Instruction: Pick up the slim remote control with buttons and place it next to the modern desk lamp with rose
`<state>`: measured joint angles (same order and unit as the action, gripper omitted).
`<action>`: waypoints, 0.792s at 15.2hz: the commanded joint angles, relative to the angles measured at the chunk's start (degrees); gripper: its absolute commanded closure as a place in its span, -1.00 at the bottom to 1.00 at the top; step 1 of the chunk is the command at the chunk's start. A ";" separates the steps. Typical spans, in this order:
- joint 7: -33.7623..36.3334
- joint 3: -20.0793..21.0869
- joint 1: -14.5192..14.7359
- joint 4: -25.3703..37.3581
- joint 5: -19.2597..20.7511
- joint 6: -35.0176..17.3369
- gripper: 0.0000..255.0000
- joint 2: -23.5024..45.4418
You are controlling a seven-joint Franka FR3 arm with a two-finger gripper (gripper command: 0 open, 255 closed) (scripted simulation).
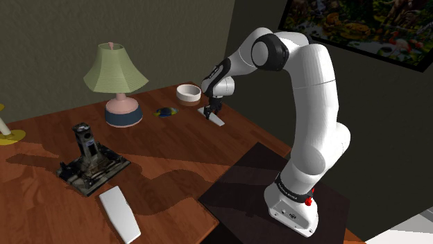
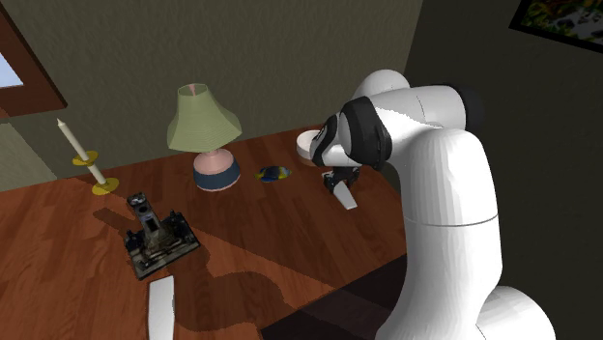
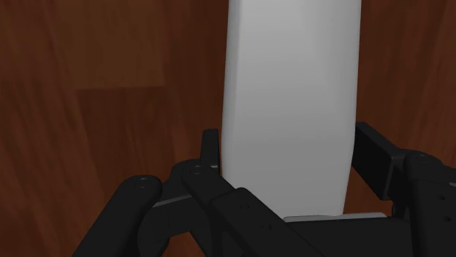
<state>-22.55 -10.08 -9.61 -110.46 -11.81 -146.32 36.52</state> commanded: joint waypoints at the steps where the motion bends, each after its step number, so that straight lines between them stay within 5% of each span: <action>1: 0.00 0.00 0.00 0.01 0.00 0.00 1.00 0.01; 12: 0.55 -0.75 0.55 -0.69 0.80 2.47 1.00 -3.17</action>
<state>-21.92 -10.63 -9.03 -110.82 -11.19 -144.38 34.20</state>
